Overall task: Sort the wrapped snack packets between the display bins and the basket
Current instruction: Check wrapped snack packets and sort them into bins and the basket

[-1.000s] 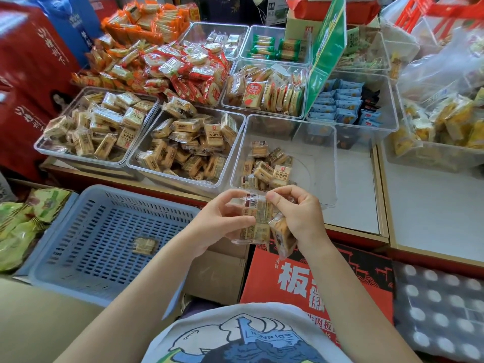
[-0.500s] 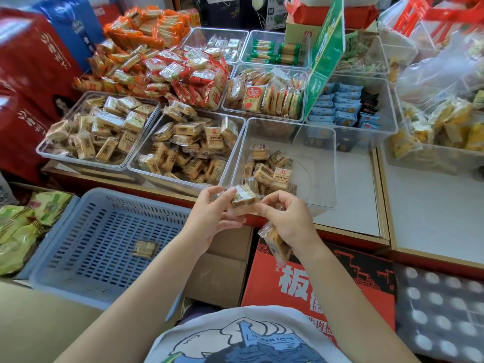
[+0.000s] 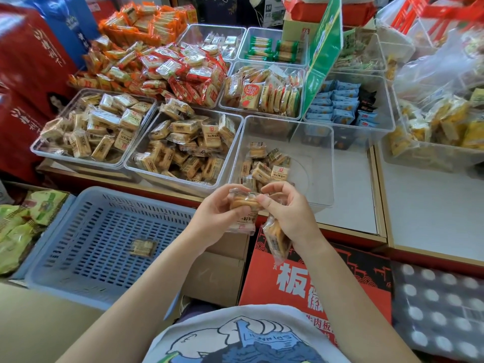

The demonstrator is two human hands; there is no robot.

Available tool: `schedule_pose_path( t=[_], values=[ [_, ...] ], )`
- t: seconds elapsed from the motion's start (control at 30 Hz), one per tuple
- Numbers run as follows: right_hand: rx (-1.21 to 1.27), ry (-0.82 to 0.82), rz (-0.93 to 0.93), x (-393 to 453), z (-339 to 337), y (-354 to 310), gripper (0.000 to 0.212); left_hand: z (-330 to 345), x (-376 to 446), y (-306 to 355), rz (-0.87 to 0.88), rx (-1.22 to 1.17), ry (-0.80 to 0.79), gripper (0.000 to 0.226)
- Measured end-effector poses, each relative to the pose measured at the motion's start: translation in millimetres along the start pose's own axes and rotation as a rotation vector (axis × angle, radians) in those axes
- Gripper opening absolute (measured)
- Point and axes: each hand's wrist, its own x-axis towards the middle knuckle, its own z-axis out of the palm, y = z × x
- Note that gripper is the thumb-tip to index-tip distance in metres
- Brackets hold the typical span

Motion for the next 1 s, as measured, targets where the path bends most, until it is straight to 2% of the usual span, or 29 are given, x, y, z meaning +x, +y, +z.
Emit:
schedule_pose_path(
  t=[0.1, 0.27, 0.43, 0.57, 0.67, 1.0],
  values=[
    [-0.021, 0.015, -0.009, -0.3, -1.0, -0.3, 0.002, 0.3, -1.9, 1.1, -0.029, -0.019, 0.002, 0.033],
    [-0.009, 0.09, -0.051, 1.6, 0.4, -0.4, 0.009, 0.2, -2.7, 7.8, -0.132, -0.101, -0.027, 0.045],
    [-0.016, 0.125, -0.057, 3.8, 1.5, 0.4, 0.01, -0.3, 1.1, 13.1, -0.265, -0.28, -0.073, 0.038],
    [-0.046, 0.139, -0.049, 5.0, -1.3, -1.9, 0.01, 4.0, 3.4, 8.8, -0.281, -0.32, 0.017, 0.036],
    [-0.042, 0.138, -0.036, 4.8, -0.7, -0.5, 0.009, 4.6, 7.2, 8.2, -0.294, -0.346, 0.103, 0.02],
    [-0.014, 0.164, 0.049, 9.8, 4.6, 3.9, 0.009, 16.0, 8.1, 6.9, -0.237, -0.214, 0.281, 0.016]
  ],
)
